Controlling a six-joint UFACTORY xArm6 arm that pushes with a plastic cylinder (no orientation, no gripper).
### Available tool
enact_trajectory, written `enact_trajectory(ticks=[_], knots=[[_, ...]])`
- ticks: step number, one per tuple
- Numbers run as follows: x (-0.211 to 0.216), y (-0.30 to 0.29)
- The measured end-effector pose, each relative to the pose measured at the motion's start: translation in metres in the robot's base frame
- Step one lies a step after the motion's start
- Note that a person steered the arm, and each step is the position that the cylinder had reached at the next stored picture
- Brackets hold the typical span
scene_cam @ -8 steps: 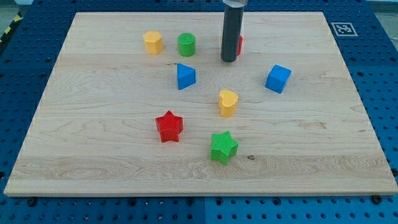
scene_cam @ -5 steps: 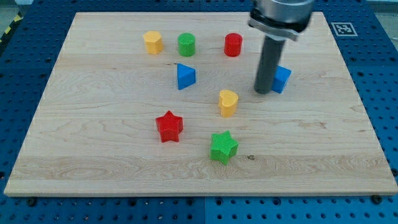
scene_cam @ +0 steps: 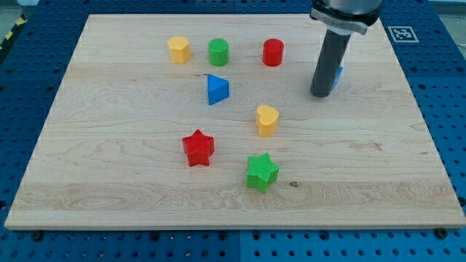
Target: Move the blue cube towards top right
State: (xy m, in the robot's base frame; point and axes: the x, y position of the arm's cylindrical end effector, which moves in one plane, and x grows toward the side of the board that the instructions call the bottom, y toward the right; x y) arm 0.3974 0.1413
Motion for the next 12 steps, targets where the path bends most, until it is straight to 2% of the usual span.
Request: enact_trajectory(ticks=[2,7,9,12], knots=[[-0.024,0.001],[-0.015,0.101],[-0.02,0.096],[-0.055,0.059]])
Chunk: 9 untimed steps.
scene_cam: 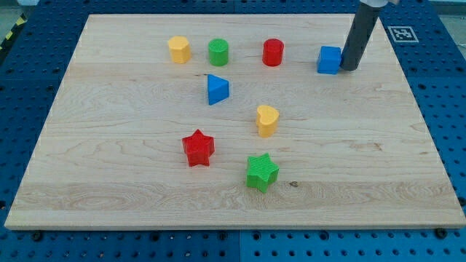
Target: Move the blue cube towards top right
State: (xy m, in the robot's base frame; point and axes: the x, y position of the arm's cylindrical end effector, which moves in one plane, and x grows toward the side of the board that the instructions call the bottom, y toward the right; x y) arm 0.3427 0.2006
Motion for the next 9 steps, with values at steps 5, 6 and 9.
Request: enact_trajectory(ticks=[5,6,9], knots=[[0.018,-0.014],[0.044,-0.011],[0.036,-0.079]])
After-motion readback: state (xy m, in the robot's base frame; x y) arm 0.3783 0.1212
